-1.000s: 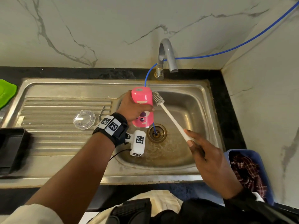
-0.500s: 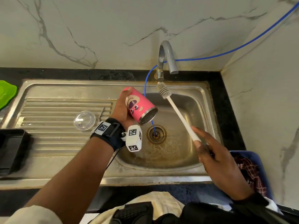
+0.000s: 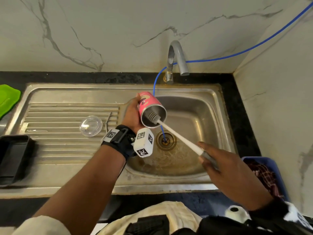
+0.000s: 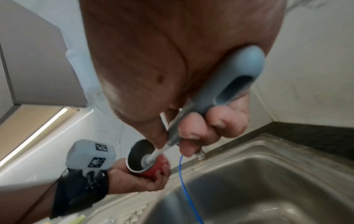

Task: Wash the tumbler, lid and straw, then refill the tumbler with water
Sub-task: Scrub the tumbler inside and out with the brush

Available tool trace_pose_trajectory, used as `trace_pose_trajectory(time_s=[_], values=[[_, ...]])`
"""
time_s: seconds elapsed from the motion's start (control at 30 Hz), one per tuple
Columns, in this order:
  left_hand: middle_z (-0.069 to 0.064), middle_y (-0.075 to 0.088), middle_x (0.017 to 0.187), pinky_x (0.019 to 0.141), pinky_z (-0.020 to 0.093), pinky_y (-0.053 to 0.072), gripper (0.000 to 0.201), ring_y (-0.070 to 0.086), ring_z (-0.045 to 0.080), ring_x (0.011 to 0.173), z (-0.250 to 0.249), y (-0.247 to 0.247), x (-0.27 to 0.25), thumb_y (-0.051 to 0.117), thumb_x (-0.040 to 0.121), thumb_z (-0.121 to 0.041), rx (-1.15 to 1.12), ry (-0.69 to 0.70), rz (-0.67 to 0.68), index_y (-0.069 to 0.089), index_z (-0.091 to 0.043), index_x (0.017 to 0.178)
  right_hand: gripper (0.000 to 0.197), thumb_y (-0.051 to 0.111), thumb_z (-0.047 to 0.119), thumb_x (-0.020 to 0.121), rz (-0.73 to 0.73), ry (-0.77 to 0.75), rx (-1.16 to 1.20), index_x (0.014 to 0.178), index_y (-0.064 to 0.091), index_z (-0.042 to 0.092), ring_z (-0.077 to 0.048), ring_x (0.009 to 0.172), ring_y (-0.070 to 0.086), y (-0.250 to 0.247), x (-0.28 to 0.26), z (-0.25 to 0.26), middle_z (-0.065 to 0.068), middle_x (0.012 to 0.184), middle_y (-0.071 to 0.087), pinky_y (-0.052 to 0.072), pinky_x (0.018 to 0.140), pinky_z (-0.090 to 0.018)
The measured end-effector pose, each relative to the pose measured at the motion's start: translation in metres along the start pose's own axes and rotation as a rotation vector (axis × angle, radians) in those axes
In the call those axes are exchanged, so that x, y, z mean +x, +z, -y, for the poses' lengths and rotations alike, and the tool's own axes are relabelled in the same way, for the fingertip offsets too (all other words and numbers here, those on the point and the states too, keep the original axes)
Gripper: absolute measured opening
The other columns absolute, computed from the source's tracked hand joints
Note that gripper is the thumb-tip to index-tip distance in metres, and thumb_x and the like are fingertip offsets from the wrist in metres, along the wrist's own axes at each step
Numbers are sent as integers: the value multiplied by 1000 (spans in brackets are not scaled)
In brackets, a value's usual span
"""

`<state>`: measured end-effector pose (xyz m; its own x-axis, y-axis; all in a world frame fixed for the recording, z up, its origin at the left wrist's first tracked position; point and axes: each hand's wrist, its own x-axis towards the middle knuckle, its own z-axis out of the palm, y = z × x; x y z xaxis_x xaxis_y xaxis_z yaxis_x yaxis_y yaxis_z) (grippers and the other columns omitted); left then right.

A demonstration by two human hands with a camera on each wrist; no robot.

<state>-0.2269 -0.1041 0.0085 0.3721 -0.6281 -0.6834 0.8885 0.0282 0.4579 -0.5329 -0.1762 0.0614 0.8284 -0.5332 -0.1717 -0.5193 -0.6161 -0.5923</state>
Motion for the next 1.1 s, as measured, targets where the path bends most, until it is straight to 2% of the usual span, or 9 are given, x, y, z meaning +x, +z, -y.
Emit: trace_pose_trajectory(time_s=[0.13, 0.23, 0.3, 0.4, 0.47, 0.63, 0.8, 1.0, 1.1], values=[[20, 72, 93, 81, 41, 60, 56, 72, 33, 76, 2, 2, -4, 50, 97, -48, 19, 4, 47, 64, 1, 119, 75, 62, 28, 104, 168, -18, 129, 158, 20, 60, 1, 94, 63, 4, 14, 33, 20, 103, 63, 51, 78, -19], [18, 71, 101, 83, 43, 61, 50, 71, 33, 84, -2, 0, -2, 48, 98, -44, 12, 5, 52, 63, -4, 123, 56, 62, 34, 105, 279, -19, 288, 145, 39, 66, 5, 89, 62, -8, 15, 54, 31, 102, 63, 49, 75, -15], [16, 75, 104, 91, 44, 55, 51, 70, 32, 93, -2, -1, -2, 45, 101, -50, 18, -27, 57, 69, -9, 117, 31, 58, 58, 100, 291, 35, 420, 132, 59, 61, -1, 89, 67, -15, 18, 61, 27, 108, 67, 54, 82, -20], [14, 77, 99, 101, 47, 47, 59, 68, 30, 97, 0, -4, 3, 42, 104, -59, -24, -54, 32, 76, -10, 106, 89, 47, 104, 66, 318, 177, 738, 120, 77, 41, -17, 75, 72, -21, 34, 59, 6, 111, 76, 60, 80, -32], [14, 77, 96, 110, 45, 42, 68, 67, 29, 94, 4, -3, 3, 41, 104, -62, -26, -67, 44, 82, -8, 93, 118, 53, 108, 48, 343, 196, 993, 126, 75, 23, -28, 70, 72, -29, 46, 58, -12, 115, 77, 56, 71, -32], [17, 77, 99, 86, 40, 48, 69, 75, 29, 81, 11, 0, 3, 37, 104, -63, -66, -149, 113, 73, -4, 107, 81, 26, 69, 97, 172, 49, 1236, 135, 70, 13, -42, 79, 65, -39, 58, 52, -35, 116, 69, 46, 80, -49], [16, 77, 106, 78, 37, 61, 63, 78, 27, 83, 10, -2, 2, 43, 104, -61, -35, -152, 148, 70, -5, 115, 67, 51, 60, 91, 77, -15, 1195, 129, 72, 8, -40, 77, 67, -32, 67, 62, -34, 107, 72, 55, 72, -44], [14, 76, 104, 80, 38, 59, 70, 76, 25, 85, -27, -11, 6, 42, 103, -65, -33, -14, 166, 78, -5, 103, 58, 22, 32, 111, -14, -5, 1174, 130, 68, 2, -61, 87, 64, -15, 90, 81, -31, 111, 74, 54, 74, -48], [16, 75, 109, 91, 40, 52, 75, 73, 27, 92, -33, -13, 7, 43, 101, -68, -49, -15, 200, 83, -4, 94, 50, 31, 25, 104, 32, -68, 1103, 137, 65, 9, -48, 83, 71, -21, 95, 87, -24, 121, 74, 53, 78, -47]])
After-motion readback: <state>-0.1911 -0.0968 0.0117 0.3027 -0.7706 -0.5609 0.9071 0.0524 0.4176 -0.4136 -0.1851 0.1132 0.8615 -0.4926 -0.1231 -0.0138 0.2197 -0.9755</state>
